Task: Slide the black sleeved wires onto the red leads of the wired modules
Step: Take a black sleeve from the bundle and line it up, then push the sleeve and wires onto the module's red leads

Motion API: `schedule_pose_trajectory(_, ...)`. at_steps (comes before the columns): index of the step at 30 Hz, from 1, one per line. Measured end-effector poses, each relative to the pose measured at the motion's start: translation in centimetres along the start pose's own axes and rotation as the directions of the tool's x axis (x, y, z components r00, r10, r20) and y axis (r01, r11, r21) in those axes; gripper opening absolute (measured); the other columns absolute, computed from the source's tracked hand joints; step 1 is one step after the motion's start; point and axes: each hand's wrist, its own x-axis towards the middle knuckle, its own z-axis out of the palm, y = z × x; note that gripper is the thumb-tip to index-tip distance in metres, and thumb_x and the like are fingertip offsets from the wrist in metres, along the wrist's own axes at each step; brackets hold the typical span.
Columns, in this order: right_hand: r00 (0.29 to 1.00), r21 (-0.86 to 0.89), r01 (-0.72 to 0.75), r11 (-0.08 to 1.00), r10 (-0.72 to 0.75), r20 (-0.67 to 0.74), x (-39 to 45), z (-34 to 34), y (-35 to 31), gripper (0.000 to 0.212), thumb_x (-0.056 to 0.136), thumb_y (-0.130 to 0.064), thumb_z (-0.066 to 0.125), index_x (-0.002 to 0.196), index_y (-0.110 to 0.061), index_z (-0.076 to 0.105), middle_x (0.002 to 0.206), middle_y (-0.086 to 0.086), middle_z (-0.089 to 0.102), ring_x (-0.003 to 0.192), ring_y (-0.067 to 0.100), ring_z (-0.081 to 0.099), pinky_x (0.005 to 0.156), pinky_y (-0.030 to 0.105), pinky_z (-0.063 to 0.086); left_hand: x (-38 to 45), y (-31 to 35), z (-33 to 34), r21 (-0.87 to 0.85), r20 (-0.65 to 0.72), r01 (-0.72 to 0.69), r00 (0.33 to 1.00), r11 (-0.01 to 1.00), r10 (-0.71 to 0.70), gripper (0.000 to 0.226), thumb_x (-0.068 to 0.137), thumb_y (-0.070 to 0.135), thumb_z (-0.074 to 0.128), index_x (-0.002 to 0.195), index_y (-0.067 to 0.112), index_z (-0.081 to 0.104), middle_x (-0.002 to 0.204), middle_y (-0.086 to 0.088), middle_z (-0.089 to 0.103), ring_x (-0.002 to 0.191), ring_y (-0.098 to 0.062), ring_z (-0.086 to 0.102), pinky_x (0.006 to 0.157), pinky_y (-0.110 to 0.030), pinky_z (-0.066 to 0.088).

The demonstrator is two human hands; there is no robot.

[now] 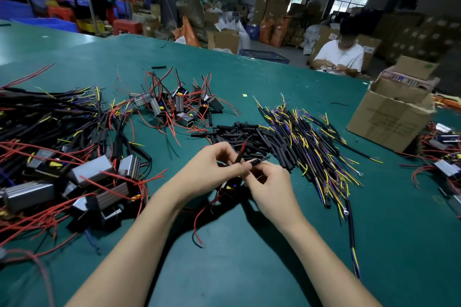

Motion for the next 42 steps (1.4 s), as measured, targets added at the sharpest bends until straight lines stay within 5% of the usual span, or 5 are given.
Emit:
schedule_pose_trajectory(10, 0.998, -0.030, -0.056, 0.998, 0.057, 0.042, 0.4, -1.7, 0.2, 0.013, 0.080, -0.010, 0.073, 0.092, -0.012, 0.072, 0.073, -0.003, 0.066, 0.067, 0.005, 0.060, 0.063, 0.014, 0.044, 0.3, -0.1, 1.8, -0.021, -0.184, -0.153, 0.972, 0.988, 0.147, 0.011, 0.080, 0.013, 0.075, 0.077, 0.022, 0.069, 0.076, 0.005, 0.064, 0.050, 0.008, 0.046, 0.053, -0.006, 0.033)
schedule_pose_trajectory(15, 0.998, 0.361, -0.059, 0.931, 0.051, 0.031, 0.6, -3.0, 0.0, 0.018, 0.087, -0.003, 0.065, 0.103, -0.010, 0.069, 0.084, 0.002, 0.070, 0.074, 0.010, 0.061, 0.071, 0.018, 0.049, 0.4, -0.2, 2.0, -0.042, -0.126, -0.159, 0.980, 0.986, 0.153, 0.013, 0.083, 0.013, 0.072, 0.074, 0.021, 0.066, 0.072, 0.010, 0.067, 0.063, 0.001, 0.054, 0.063, -0.012, 0.041)
schedule_pose_trajectory(25, 0.972, 0.490, -0.133, 0.861, 0.210, -0.104, 0.4, -2.1, 0.4, 0.007, 0.085, -0.005, 0.066, 0.082, -0.006, 0.073, 0.065, -0.002, 0.067, 0.057, 0.003, 0.056, 0.057, 0.012, 0.044, 0.4, -0.8, 1.7, 0.153, -0.057, -0.140, 0.987, 0.978, 0.150, 0.014, 0.085, 0.015, 0.068, 0.073, 0.020, 0.063, 0.055, 0.018, 0.055, 0.053, 0.003, 0.046, 0.055, -0.012, 0.035)
schedule_pose_trajectory(32, 0.981, 0.467, -0.093, 0.879, 0.160, -0.108, 0.5, -2.0, 0.5, 0.011, 0.089, -0.003, 0.061, 0.084, 0.000, 0.070, 0.062, -0.007, 0.065, 0.056, 0.001, 0.054, 0.058, 0.012, 0.044, 0.2, 0.9, 2.7, 0.180, -0.164, -0.254, 0.945, 0.950, 0.284, 0.003, 0.082, 0.013, 0.072, 0.085, 0.013, 0.072, 0.075, 0.015, 0.068, 0.070, 0.010, 0.059, 0.071, -0.004, 0.040)
schedule_pose_trajectory(42, 0.944, 0.510, -0.189, 0.839, 0.298, -0.140, 0.8, -1.2, 0.7, 0.015, 0.088, -0.008, 0.065, 0.075, -0.012, 0.071, 0.063, -0.004, 0.068, 0.058, 0.005, 0.056, 0.059, 0.015, 0.045, 0.6, 0.2, 3.5, 0.143, -0.236, -0.178, 0.949, 0.974, 0.208, 0.011, 0.082, 0.012, 0.071, 0.071, 0.012, 0.071, 0.051, 0.016, 0.057, 0.047, 0.006, 0.043, 0.052, -0.008, 0.032)
